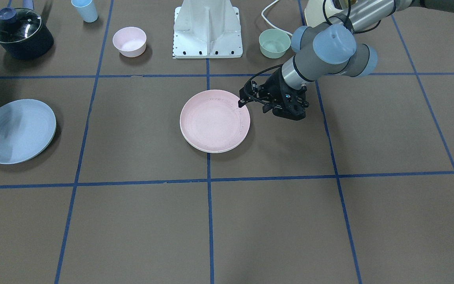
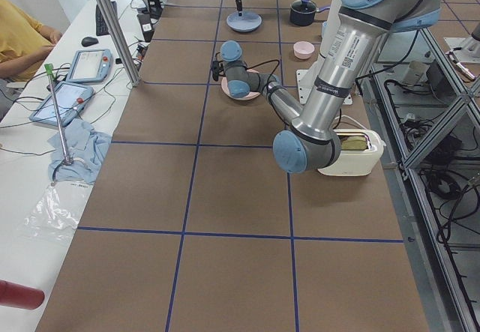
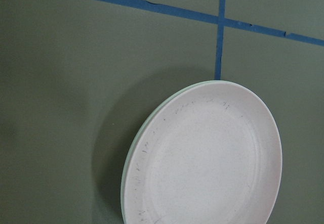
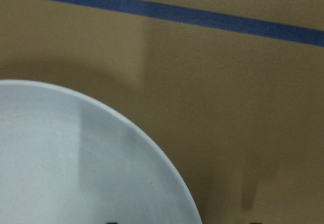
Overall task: Stack three plates with pink and blue
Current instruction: 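Grasp the light blue plate rim with the right gripper and lift it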
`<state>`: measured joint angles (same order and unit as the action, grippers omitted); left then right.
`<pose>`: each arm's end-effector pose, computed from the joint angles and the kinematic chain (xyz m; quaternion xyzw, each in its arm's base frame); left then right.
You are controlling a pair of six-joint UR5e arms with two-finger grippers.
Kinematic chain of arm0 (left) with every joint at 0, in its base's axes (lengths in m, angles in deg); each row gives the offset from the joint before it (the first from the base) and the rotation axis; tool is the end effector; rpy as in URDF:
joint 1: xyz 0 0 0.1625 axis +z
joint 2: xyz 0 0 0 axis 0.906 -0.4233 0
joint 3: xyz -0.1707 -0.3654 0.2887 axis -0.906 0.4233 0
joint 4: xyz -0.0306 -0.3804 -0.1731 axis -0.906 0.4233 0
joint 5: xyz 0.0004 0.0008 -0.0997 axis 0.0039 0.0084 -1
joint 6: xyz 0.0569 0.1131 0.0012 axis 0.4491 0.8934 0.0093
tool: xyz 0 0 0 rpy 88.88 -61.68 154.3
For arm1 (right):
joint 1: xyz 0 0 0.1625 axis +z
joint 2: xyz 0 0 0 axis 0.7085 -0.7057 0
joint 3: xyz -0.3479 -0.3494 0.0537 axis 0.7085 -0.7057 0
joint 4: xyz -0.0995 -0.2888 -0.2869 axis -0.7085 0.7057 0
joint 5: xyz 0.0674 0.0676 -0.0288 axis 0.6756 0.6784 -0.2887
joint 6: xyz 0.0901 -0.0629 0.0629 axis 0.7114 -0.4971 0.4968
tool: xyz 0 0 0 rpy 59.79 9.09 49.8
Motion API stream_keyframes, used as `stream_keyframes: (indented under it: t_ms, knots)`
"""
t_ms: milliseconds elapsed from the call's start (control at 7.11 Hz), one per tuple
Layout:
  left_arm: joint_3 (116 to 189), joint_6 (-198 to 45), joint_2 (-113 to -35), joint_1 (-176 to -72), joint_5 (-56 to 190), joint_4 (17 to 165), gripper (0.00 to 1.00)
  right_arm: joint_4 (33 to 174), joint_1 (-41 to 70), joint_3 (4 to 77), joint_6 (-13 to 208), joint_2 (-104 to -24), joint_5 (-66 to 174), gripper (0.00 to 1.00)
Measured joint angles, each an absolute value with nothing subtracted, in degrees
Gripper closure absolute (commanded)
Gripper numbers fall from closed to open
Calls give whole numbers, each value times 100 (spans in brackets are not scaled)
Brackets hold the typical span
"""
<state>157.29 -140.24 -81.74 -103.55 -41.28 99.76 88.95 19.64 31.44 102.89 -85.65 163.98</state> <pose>0.5047 -0.4701 0.3291 -0.0311 0.5970 0.0020 0.8017 -0.1715 -0.4752 0.7666 0.0054 -0.3936 -0.0908 0.9148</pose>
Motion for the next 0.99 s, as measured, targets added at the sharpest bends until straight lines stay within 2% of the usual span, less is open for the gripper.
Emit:
stream_keyframes:
  t_ms: [563, 985]
  knots:
    - [15720, -14024, -8171, -10354, -4128, 9977, 8, 8891, 1951, 3106, 10307, -8555, 16564, 100]
    - [15706, -14016, -8163, -10358, -4128, 9977, 8, 8957, 2239, 3959, 11397, -8566, 17590, 100]
